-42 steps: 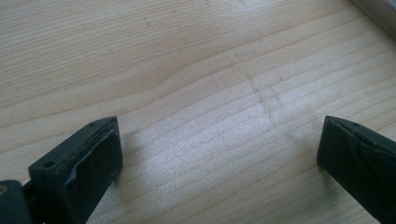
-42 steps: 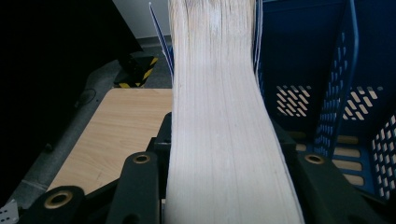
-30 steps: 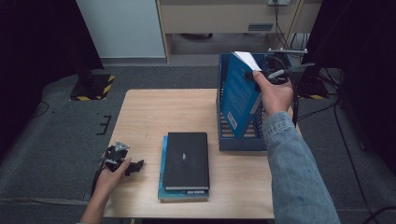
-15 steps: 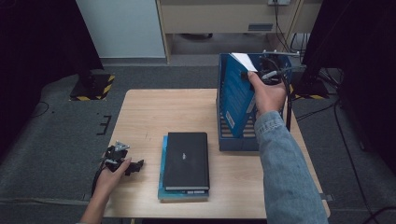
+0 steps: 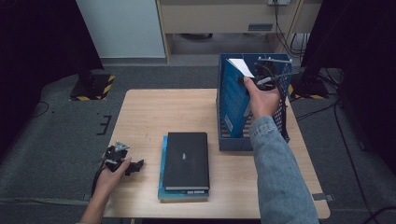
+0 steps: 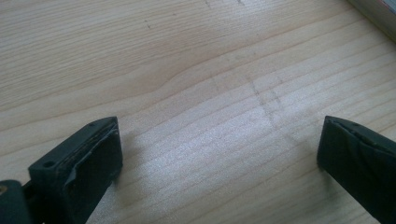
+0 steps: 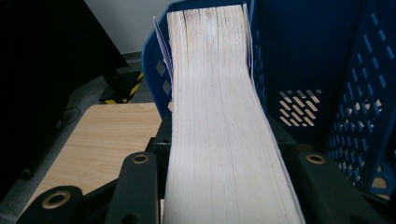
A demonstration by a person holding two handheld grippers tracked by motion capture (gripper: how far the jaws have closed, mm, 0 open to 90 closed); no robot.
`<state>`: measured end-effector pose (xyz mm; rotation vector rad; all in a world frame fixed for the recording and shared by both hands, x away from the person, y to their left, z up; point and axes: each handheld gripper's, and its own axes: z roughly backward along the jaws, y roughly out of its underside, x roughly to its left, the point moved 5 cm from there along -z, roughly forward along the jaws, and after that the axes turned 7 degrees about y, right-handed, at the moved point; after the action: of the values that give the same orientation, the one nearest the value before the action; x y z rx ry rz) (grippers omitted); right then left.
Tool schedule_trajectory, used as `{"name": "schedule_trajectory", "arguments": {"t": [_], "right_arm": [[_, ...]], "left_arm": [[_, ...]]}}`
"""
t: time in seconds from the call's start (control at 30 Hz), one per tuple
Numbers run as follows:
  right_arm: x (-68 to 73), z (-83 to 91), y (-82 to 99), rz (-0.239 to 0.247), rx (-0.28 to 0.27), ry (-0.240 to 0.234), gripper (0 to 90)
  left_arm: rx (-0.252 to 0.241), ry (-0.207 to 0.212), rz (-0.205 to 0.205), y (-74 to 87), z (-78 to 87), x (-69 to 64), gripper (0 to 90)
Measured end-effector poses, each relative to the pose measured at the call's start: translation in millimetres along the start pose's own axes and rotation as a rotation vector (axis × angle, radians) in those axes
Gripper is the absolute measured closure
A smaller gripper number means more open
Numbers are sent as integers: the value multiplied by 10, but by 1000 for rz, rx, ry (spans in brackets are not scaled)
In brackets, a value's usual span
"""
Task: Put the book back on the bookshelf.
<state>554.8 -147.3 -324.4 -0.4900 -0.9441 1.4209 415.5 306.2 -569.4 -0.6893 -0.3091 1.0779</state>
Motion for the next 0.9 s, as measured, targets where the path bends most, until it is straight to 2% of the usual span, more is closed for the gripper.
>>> {"name": "schedule_trajectory", "arguments": {"t": [0.23,0.9], "right_arm": [[-30,-73,70,-4,10,-1,582],[-40,-195,191,-11,-11,17,583]], "left_arm": [[1,-1,-1,-4,-3,1,0],[0,-1,-1,-3,-3,1,0]]}}
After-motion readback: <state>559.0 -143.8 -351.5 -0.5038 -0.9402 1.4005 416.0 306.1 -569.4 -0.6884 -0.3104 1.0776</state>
